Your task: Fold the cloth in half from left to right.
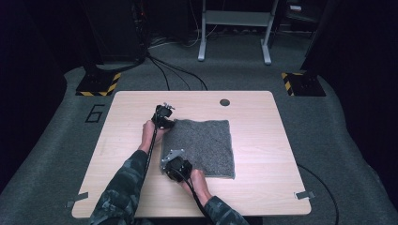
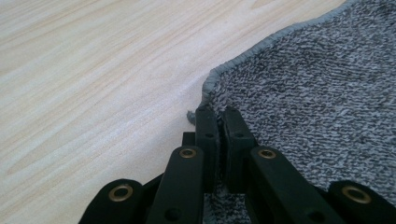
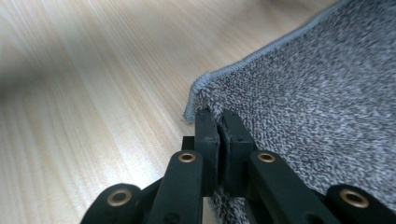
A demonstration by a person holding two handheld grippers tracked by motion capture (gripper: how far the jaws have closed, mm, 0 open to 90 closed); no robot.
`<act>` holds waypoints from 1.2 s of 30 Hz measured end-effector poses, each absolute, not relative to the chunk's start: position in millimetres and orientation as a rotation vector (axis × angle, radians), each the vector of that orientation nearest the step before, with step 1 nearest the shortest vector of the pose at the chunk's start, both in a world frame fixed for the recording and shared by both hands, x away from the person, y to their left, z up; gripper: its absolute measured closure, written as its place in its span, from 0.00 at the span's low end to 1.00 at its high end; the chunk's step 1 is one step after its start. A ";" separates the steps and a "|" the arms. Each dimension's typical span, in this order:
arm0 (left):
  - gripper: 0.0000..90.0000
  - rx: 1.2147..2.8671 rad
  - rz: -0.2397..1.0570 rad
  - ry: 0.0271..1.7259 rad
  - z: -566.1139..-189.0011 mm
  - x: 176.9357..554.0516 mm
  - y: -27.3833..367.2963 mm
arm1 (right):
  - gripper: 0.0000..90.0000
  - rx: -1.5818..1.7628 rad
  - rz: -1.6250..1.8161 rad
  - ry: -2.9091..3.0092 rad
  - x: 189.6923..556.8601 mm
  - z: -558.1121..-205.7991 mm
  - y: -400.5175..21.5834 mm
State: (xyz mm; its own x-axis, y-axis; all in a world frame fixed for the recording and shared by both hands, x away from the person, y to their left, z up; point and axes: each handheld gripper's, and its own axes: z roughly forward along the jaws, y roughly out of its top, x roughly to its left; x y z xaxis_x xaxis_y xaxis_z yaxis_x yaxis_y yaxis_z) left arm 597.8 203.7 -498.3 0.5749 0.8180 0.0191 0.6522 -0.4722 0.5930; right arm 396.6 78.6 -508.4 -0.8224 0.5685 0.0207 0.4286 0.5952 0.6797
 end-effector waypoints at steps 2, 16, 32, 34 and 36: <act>0.97 2.256 0.412 1.162 -492.9 596.8 204.8 | 0.97 0.812 1.055 2.618 395.3 -501.3 74.4; 0.98 2.239 0.487 1.129 -458.1 597.7 206.3 | 0.98 0.813 1.168 2.525 395.0 -479.1 65.7; 0.98 2.258 0.540 1.107 -425.7 599.1 202.0 | 0.98 0.852 1.250 2.454 393.5 -458.1 50.4; 0.98 2.266 0.566 1.105 -420.8 599.5 202.7 | 0.98 0.847 1.263 2.445 393.4 -456.4 51.4; 0.98 2.269 0.573 1.105 -419.4 599.2 203.7 | 0.98 0.838 1.267 2.448 392.9 -455.7 53.0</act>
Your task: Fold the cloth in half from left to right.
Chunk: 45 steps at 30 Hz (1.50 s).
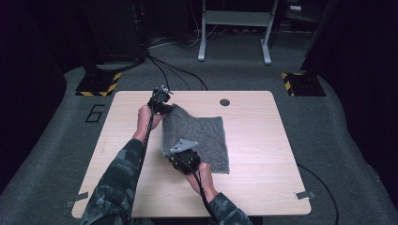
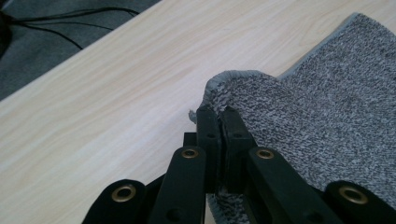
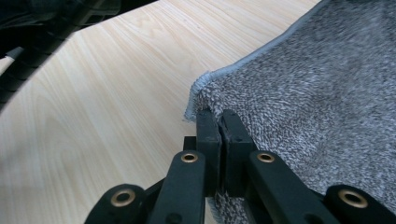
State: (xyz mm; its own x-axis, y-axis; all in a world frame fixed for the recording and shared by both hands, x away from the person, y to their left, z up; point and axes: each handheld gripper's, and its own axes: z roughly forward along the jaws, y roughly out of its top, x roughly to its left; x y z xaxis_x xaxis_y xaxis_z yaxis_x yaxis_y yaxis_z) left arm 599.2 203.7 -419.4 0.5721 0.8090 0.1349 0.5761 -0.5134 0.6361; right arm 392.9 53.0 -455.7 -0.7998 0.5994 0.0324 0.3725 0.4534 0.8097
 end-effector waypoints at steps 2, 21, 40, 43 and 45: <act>0.98 2.278 0.585 1.112 -417.0 598.9 207.8 | 0.98 0.818 1.275 2.443 391.3 -452.4 58.0; 0.94 2.336 0.505 1.169 -412.0 604.9 205.5 | 0.98 0.869 1.348 2.370 390.9 -447.9 40.8; 0.98 2.329 0.467 1.167 -415.0 607.8 205.5 | 0.97 0.955 1.436 2.272 388.4 -448.1 12.2; 0.98 2.341 0.475 1.168 -412.4 608.1 205.9 | 0.97 0.945 1.438 2.277 387.9 -447.2 14.5; 0.98 2.339 0.492 1.169 -406.9 609.0 207.9 | 0.98 0.940 1.441 2.277 387.5 -446.7 19.2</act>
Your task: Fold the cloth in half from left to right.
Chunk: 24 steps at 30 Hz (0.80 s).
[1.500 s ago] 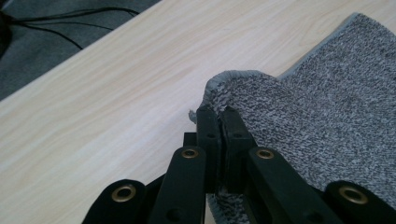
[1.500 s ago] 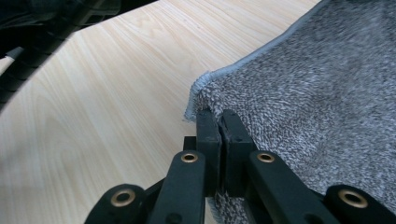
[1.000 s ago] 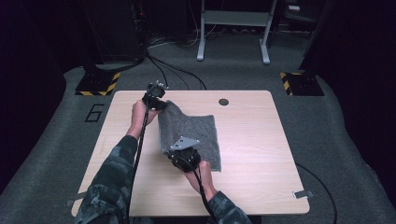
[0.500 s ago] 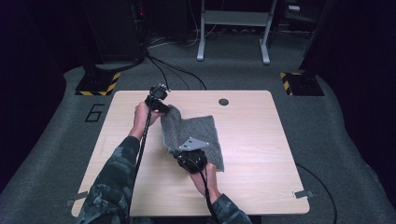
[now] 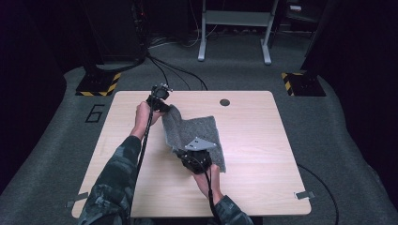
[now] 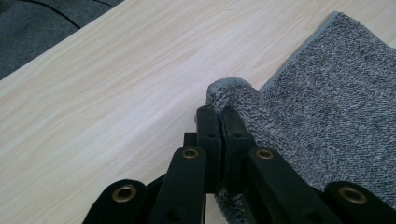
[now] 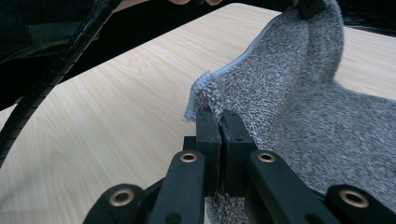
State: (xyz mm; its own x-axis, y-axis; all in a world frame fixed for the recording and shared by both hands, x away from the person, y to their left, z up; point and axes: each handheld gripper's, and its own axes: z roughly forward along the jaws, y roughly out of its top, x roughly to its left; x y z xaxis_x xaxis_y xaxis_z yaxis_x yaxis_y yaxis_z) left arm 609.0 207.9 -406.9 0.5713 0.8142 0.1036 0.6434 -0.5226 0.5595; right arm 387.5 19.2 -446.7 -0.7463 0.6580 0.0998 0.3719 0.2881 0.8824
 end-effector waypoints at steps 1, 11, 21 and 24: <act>0.98 2.348 0.518 1.172 -400.2 609.6 208.8 | 0.98 0.927 1.459 2.282 387.2 -445.3 24.1; 0.98 2.411 0.535 1.174 -384.9 611.2 193.3 | 0.98 0.983 1.496 2.233 386.7 -442.0 14.1; 0.97 2.449 0.502 1.167 -399.4 615.0 164.1 | 0.97 1.083 1.453 2.219 384.0 -461.8 -10.0; 0.97 2.463 0.497 1.151 -403.1 615.2 150.9 | 0.97 1.091 1.440 2.211 382.5 -465.4 -15.0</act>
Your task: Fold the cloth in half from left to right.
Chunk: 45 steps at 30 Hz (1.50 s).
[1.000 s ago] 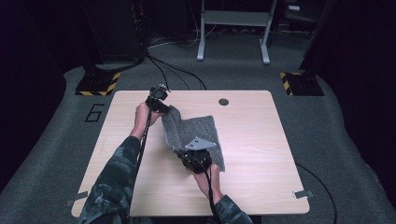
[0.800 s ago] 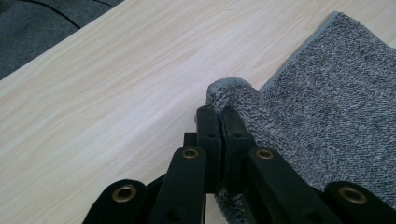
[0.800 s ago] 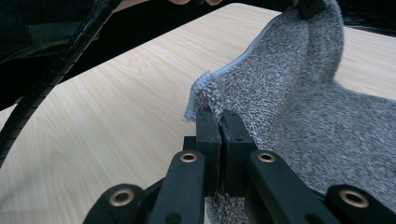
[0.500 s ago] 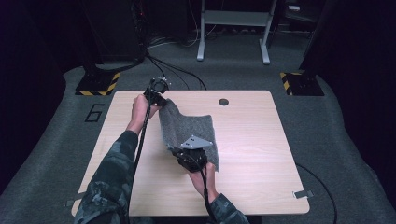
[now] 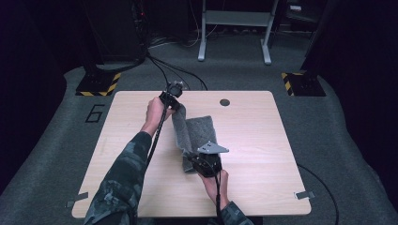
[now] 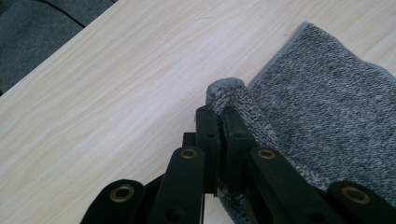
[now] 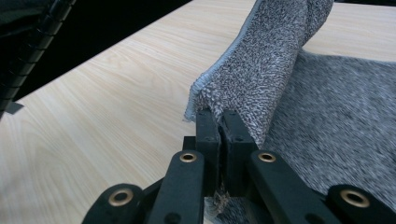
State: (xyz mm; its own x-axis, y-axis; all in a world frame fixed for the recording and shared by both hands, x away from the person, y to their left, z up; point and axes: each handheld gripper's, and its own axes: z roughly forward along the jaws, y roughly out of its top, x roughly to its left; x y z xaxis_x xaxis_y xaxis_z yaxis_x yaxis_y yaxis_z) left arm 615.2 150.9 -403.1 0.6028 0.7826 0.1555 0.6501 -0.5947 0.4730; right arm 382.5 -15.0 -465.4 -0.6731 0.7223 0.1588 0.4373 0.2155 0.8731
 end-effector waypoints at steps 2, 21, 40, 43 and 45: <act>0.97 2.464 0.496 1.146 -404.2 615.2 147.7 | 0.97 1.108 1.436 2.207 381.0 -466.1 -16.2; 0.72 2.440 0.420 1.171 -436.4 623.0 115.5 | 0.96 1.235 1.293 2.228 380.9 -494.0 -34.0; 0.24 2.299 0.386 1.238 -439.0 618.4 138.7 | 0.83 1.322 1.225 2.241 381.5 -507.1 -44.1; 0.23 2.290 0.388 1.231 -440.5 612.7 143.0 | 0.77 1.328 1.216 2.236 380.9 -506.1 -46.7; 0.23 2.292 0.391 1.218 -440.5 608.8 146.0 | 0.74 1.334 1.215 2.231 380.7 -505.6 -49.0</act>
